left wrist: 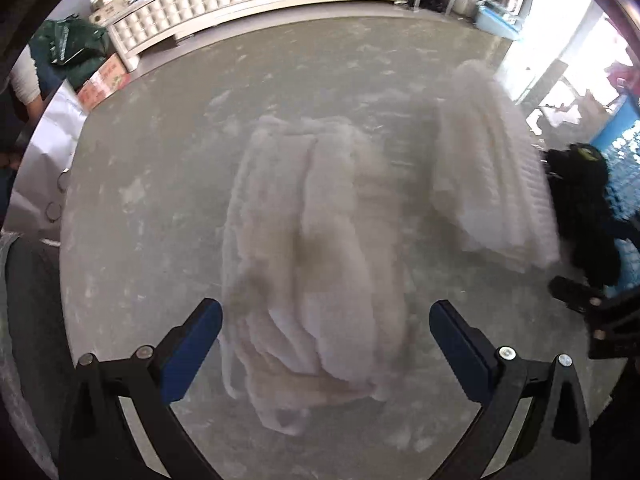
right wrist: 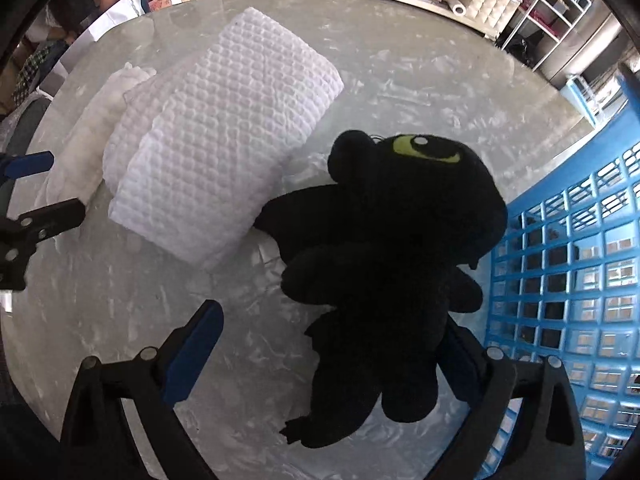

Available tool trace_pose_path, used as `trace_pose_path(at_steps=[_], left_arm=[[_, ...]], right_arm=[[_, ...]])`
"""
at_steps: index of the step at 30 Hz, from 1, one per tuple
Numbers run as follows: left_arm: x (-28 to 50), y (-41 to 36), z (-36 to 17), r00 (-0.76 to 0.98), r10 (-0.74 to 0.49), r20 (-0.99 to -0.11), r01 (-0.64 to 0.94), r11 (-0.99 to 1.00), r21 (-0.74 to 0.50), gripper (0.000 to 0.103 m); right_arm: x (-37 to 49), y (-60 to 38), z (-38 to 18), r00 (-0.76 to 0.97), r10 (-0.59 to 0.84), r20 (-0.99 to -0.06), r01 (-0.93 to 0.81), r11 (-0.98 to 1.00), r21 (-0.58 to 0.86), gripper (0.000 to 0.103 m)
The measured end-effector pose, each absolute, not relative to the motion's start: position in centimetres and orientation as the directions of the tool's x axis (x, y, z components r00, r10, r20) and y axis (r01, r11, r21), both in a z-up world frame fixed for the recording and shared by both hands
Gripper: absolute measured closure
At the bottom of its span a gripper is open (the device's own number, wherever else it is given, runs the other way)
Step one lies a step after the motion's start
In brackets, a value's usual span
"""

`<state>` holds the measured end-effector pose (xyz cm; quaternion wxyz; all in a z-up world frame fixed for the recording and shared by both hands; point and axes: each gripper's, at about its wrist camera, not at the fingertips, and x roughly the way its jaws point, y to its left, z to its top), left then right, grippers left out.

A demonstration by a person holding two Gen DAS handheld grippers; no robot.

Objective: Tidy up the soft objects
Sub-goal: 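Move the right tool to the black plush toy while the left tool reaches the white ribbed towel, then grasp the black plush toy with the right tool while the left tool grasps the ribbed towel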

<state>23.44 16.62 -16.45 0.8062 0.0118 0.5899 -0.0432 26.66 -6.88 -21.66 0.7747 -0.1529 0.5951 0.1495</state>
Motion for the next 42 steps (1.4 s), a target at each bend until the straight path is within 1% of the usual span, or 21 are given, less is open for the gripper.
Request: trace_pose_path(at_steps=[2,5,7,11,14,15,16,19,22,23,24,25,26,27,28,30,32,34,42], left_arm=[[23.9,16.9,-17.0,0.289,-0.033,-0.957,0.056,0.998,-0.017,0.000],[24.7,17.7,-17.6,0.278,-0.051,-0.959,0.035,0.998,-0.043,0.000],[25.0,17.6,-17.7,0.288,-0.041,-0.957,0.041,0.999,-0.030,0.000],[25.9,17.3,-18.2,0.296,-0.011,-0.955,0.055,0.998,0.006,0.000],[26.3,17.2,-18.3,0.291,-0.011,-0.957,0.044,0.999,0.002,0.000],[26.4,17.3,-18.3,0.289,-0.009,-0.957,0.035,0.999,0.001,0.000],[26.2,16.9,-18.2,0.289,-0.008,-0.957,0.032,0.999,0.001,0.000],[25.6,16.3,-18.0,0.288,-0.004,-0.957,0.021,1.000,0.002,0.000],[25.2,16.0,-18.0,0.276,-0.009,-0.961,0.044,0.999,0.004,0.008],[25.0,15.8,-17.8,0.278,-0.015,-0.961,0.060,0.998,0.002,0.015],[24.7,15.6,-17.7,0.277,-0.020,-0.961,0.077,0.997,0.001,0.024],[24.4,15.2,-17.6,0.273,-0.025,-0.962,0.095,0.995,0.001,0.029],[24.0,15.0,-17.5,0.272,-0.029,-0.962,0.109,0.994,0.001,0.039],[23.7,14.8,-17.2,0.273,-0.033,-0.961,0.119,0.993,-0.001,0.047],[23.4,14.7,-17.0,0.275,-0.035,-0.961,0.124,0.992,0.000,0.050],[23.1,14.7,-16.7,0.275,-0.037,-0.961,0.125,0.992,-0.003,0.061],[22.8,14.8,-16.6,0.278,-0.043,-0.960,0.126,0.992,-0.008,0.066],[22.5,15.2,-16.4,0.276,-0.049,-0.960,0.123,0.992,-0.015,0.068],[19.8,14.8,-16.0,0.251,-0.013,-0.968,0.110,0.994,0.015,0.068]], right_arm=[[27.0,-6.9,-21.7,0.245,0.053,-0.968,-0.409,0.911,-0.054,0.007],[27.6,-7.5,-21.7,0.238,0.072,-0.969,-0.403,0.915,-0.031,0.013],[28.2,-8.5,-21.3,0.230,0.092,-0.969,-0.401,0.916,-0.009,0.018],[29.0,-9.0,-21.0,0.230,0.101,-0.968,-0.404,0.915,0.000,0.023],[29.1,-9.1,-20.7,0.239,0.109,-0.965,-0.415,0.910,0.001,0.037],[29.2,-9.1,-20.4,0.240,0.111,-0.964,-0.417,0.909,0.001,0.045],[29.2,-9.1,-20.3,0.241,0.113,-0.964,-0.419,0.908,0.002,0.050],[28.5,-9.4,-20.3,0.244,0.115,-0.963,-0.428,0.904,-0.001,0.050],[28.3,-9.7,-20.3,0.249,0.120,-0.961,-0.427,0.904,0.002,0.053],[28.3,-9.8,-20.3,0.250,0.120,-0.961,-0.428,0.904,0.002,0.054],[28.1,-9.9,-20.3,0.250,0.121,-0.961,-0.429,0.903,0.002,0.055],[27.2,-9.6,-20.2,0.252,0.121,-0.960,-0.431,0.902,0.001,0.056],[27.1,-9.7,-20.2,0.253,0.121,-0.960,-0.434,0.901,0.000,0.056],[26.5,-9.5,-20.2,0.254,0.120,-0.960,-0.435,0.900,-0.003,0.057],[26.1,-9.5,-20.3,0.253,0.119,-0.960,-0.436,0.900,-0.003,0.058],[25.4,-9.6,-20.2,0.253,0.118,-0.960,-0.433,0.901,-0.004,0.059],[24.9,-9.8,-20.1,0.256,0.113,-0.960,-0.429,0.903,-0.008,0.059],[24.1,-9.5,-19.4,0.256,0.116,-0.960,-0.422,0.906,-0.003,0.060],[21.8,-11.0,-17.3,0.279,0.111,-0.954,-0.421,0.907,-0.018,0.060]])
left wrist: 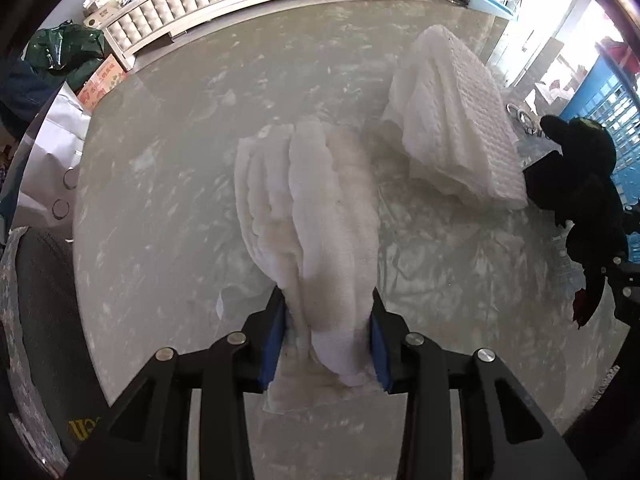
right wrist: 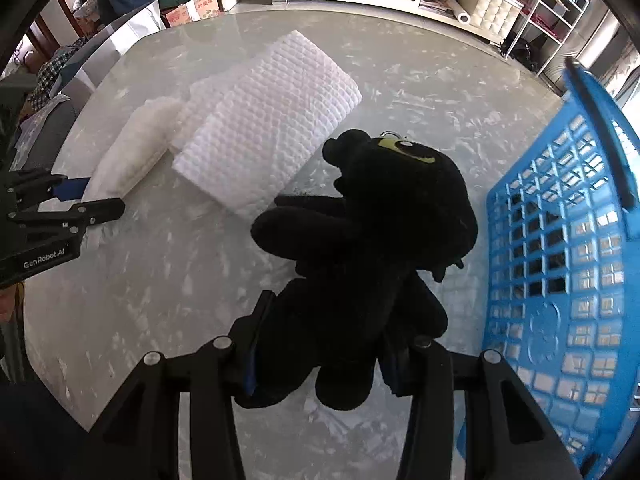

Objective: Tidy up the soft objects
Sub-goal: 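Grasp the black plush toy with the right tool while the left tool grasps the ribbed towel, then carry the black plush toy into the basket and open the right tool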

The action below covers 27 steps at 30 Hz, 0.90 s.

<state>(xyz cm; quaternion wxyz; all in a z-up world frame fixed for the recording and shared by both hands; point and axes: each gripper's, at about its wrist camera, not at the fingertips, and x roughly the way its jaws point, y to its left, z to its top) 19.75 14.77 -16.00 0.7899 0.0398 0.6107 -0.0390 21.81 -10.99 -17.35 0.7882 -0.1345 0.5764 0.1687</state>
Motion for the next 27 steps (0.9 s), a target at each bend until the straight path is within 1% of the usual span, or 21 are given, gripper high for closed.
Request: trace_pose_path(at_steps=[3,9,15,22,25,27], left_arm=[[18.7,15.2,-14.9,0.262,-0.033,-0.964,0.100,0.995,-0.007,0.068],[16.4,15.1,-10.0,0.354,-0.115,-0.928,0.116,0.990,-0.079,0.068],[15.2,13.4,-6.8,0.406,-0.139,-0.903,0.150,0.985,-0.084,0.068],[14.5,12.2,-5.4,0.432,-0.169,-0.886,0.183,0.978,-0.097,0.068],[14.7,11.8,-5.3,0.434,-0.203,-0.878,0.208,0.970,-0.122,0.068],[15.0,11.5,-5.4,0.431,-0.197,-0.881,0.216,0.970,-0.111,0.068]], right_arm=[[21.1,-11.9,-16.4,0.286,0.111,-0.952,-0.425,0.905,-0.022,0.060],[19.5,-12.2,-13.2,0.310,0.121,-0.943,-0.449,0.893,-0.033,0.060],[18.0,-13.6,-10.0,0.347,0.130,-0.929,-0.481,0.875,-0.058,0.060],[16.3,-15.5,-5.5,0.405,0.155,-0.901,-0.478,0.876,-0.065,0.060],[15.8,-16.6,-4.4,0.411,0.162,-0.897,-0.484,0.873,-0.064,0.060],[15.7,-17.1,-3.5,0.417,0.164,-0.894,-0.486,0.872,-0.066,0.060]])
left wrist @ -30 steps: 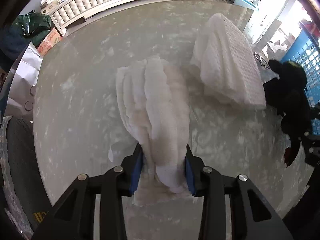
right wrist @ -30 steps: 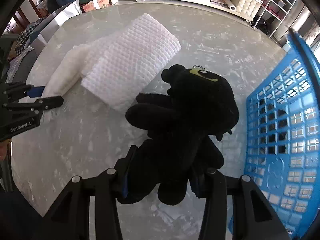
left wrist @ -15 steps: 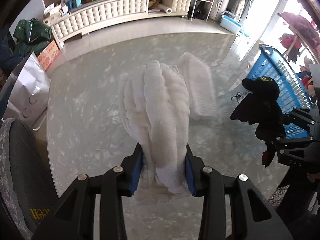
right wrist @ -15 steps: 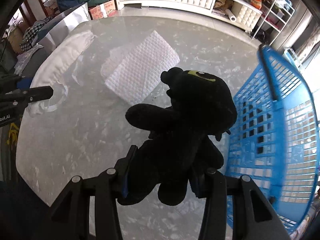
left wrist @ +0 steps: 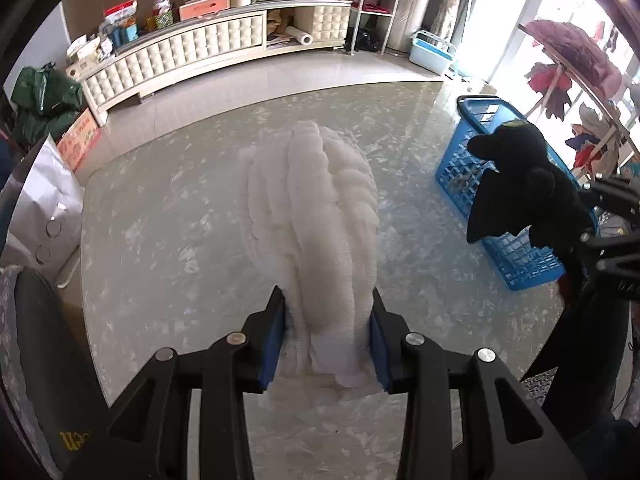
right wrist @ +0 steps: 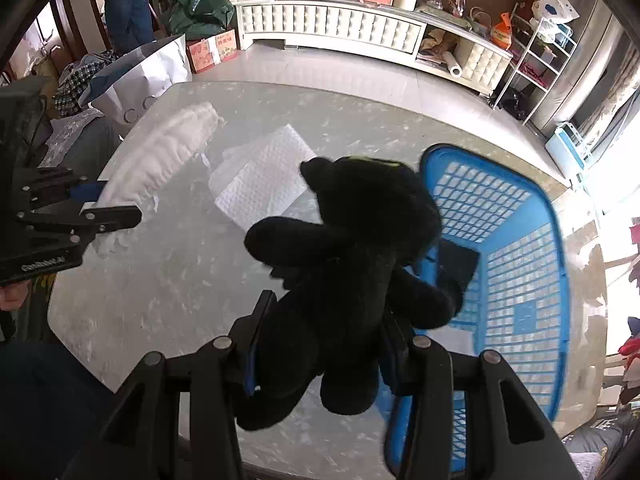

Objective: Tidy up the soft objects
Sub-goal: 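Carry the black plush toy into the basket and open the right tool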

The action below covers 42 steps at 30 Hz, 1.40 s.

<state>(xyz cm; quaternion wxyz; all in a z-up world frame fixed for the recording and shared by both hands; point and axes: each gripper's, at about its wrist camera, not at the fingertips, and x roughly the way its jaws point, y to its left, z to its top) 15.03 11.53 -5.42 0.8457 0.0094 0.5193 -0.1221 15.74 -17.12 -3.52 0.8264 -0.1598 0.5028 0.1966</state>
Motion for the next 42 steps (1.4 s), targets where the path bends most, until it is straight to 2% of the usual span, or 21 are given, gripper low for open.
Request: trace_pose_path(at_steps=[5,10,25,29,36,42], left_arm=[[15.1,10.0,-4.9,0.438,-0.217,-0.872,0.259,0.960,-0.108,0.068],[15.0,8.7,-4.5,0.440,-0.223,-0.870,0.283,0.954,-0.101,0.068],[15.7,5.2,-3.7,0.436,-0.250,-0.865,0.329,0.938,-0.106,0.067],[15.9,4.8,-4.0,0.427,-0.242,-0.871,0.336,0.937,-0.096,0.067],[16.7,4.5,-4.8,0.408,-0.219,-0.886,0.324,0.942,-0.084,0.067],[17.4,3.5,-4.9,0.400,-0.220,-0.890,0.338,0.938,-0.080,0.067]], right_arm=[[15.9,-18.4,-1.4,0.418,0.201,-0.886,-0.482,0.876,-0.028,0.060],[16.0,-19.6,-0.3,0.469,0.173,-0.866,-0.465,0.882,-0.075,0.061],[19.8,-23.7,-3.3,0.476,0.058,-0.878,-0.370,0.919,-0.139,0.060],[20.5,-24.4,-4.3,0.489,-0.002,-0.872,-0.362,0.909,-0.206,0.060],[22.8,-25.7,-7.8,0.397,-0.005,-0.918,-0.373,0.913,-0.166,0.060],[24.3,-25.0,-10.5,0.354,-0.048,-0.934,-0.405,0.892,-0.199,0.060]])
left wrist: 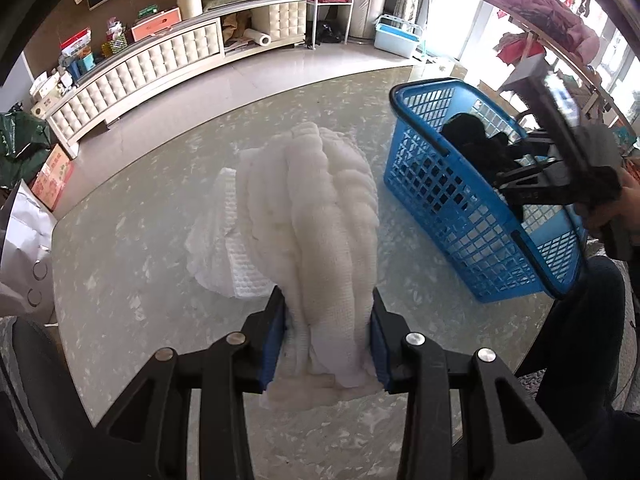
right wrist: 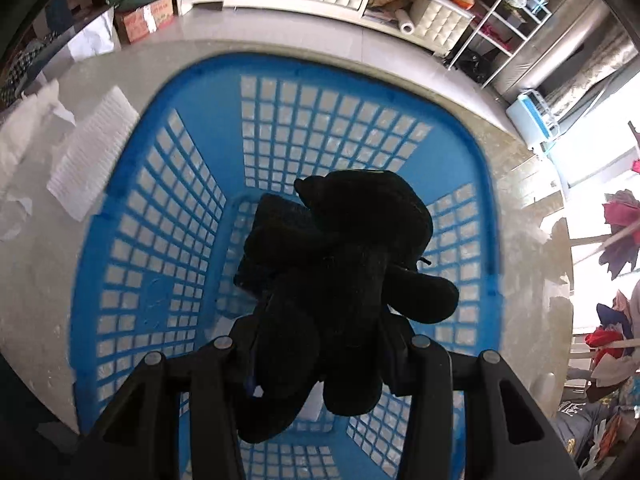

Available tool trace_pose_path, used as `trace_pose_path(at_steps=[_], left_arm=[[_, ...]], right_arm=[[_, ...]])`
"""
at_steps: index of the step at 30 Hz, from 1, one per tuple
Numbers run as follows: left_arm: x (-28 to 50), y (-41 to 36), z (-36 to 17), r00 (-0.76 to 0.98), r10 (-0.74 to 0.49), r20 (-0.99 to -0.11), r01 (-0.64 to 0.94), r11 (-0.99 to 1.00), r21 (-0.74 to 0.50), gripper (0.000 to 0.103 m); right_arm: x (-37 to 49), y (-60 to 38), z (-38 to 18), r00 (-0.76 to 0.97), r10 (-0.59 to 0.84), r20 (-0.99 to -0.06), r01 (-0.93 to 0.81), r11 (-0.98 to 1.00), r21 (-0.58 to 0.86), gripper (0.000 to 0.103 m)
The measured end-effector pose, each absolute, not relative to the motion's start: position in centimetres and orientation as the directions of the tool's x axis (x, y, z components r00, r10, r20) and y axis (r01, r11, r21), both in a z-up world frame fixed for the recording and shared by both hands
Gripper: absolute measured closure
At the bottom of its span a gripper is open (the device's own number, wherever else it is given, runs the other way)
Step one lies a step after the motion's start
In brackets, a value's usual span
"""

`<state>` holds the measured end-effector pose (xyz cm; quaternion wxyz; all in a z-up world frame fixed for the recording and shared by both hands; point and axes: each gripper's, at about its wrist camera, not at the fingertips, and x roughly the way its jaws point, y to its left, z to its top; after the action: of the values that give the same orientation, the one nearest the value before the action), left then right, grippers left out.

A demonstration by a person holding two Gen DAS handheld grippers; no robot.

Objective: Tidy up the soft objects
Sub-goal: 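Carry the black plush toy into the basket and open the right tool, then carry the white ribbed towel into the basket and open the left tool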

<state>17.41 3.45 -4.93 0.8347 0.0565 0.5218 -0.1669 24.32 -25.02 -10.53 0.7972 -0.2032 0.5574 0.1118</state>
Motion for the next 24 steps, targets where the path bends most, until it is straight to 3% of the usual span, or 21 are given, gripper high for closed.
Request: trace_pose_path(at_steps=[16,18,21,24], left_arm=[[17.7,2.0,-5.2,0.386,-0.225,-0.895,0.377,0.923,-0.070,0.067],[17.7,2.0,-5.1,0.392,-0.226,-0.892,0.371,0.926,-0.072,0.067],[17.7,2.1,-5.2,0.393,-0.218,-0.894,0.366,0.928,-0.066,0.067],[17.6,1.8,-5.2,0.392,-0.215,-0.894,0.368,0.928,-0.062,0.067]], right_arm=[[24.8,-23.5,-12.7,0.296,-0.086,-0.951,-0.447,0.868,-0.217,0.055],[24.6,-23.7,-12.3,0.311,-0.084,-0.947,-0.440,0.870,-0.222,0.049],[24.2,-24.0,-11.5,0.347,-0.085,-0.934,-0.433,0.869,-0.240,0.025],[23.4,-24.1,-10.2,0.373,-0.074,-0.925,-0.436,0.866,-0.244,0.016]])
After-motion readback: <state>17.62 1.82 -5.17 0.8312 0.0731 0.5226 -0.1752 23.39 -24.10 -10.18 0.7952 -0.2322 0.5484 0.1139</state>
